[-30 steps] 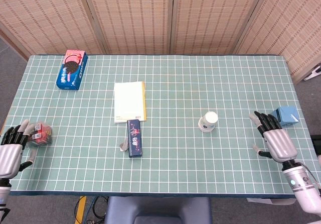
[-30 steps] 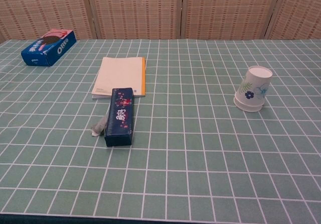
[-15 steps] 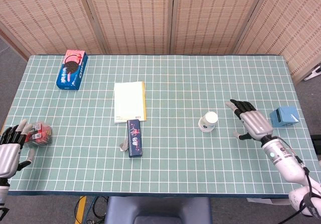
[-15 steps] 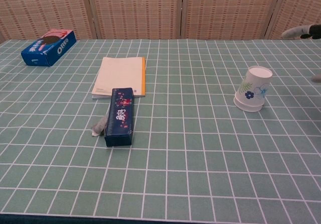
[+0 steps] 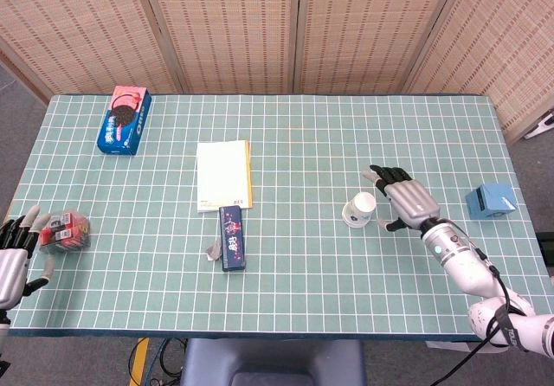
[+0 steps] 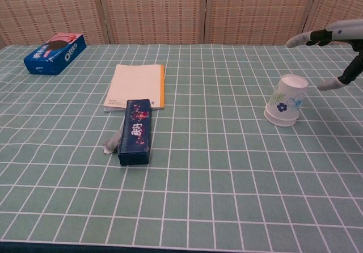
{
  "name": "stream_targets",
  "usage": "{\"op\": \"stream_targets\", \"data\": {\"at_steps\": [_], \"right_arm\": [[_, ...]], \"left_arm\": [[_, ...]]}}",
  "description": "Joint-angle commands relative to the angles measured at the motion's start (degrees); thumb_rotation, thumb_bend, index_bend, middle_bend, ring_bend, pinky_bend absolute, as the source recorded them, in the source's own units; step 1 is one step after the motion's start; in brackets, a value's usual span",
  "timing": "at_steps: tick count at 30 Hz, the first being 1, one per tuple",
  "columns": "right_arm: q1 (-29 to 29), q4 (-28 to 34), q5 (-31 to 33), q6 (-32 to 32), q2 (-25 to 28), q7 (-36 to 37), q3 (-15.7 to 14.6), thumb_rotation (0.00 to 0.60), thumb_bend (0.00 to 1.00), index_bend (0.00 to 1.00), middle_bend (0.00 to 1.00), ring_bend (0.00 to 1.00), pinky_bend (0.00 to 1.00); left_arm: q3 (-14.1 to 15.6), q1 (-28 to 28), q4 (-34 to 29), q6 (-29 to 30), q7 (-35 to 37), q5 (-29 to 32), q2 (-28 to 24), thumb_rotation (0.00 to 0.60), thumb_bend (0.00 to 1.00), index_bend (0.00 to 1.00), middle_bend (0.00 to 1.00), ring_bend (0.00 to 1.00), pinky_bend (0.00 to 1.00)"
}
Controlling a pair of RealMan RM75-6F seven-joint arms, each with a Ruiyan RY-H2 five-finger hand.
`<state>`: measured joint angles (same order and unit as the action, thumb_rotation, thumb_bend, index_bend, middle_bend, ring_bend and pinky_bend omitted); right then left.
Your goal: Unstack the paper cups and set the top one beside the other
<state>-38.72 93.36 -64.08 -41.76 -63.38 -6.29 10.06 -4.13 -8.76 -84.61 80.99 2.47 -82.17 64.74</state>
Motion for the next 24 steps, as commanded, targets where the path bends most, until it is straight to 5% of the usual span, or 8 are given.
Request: {"op": "stream_targets", "data": {"at_steps": [1, 24], "right_arm": [[-0.6, -0.3, 0.9, 0.4, -0.5, -0.7, -0.5, 0.600, 0.24, 0.09, 0.00, 0.00, 0.00], [-3.1, -5.0, 3.6, 1.6, -4.1, -0.7, -1.9, 0.600, 0.25, 0.14, 0.00, 0.00, 0.00]], "left_arm": [[0.0, 0.0, 0.0, 0.0, -0.1, 0.0, 0.0, 0.600, 0.49, 0.00, 0.00, 0.00, 0.00], [0.0, 0.2, 0.0, 0.3, 0.3, -0.2, -0.2, 0.600, 0.50, 0.00, 0.00, 0.00, 0.00]]}}
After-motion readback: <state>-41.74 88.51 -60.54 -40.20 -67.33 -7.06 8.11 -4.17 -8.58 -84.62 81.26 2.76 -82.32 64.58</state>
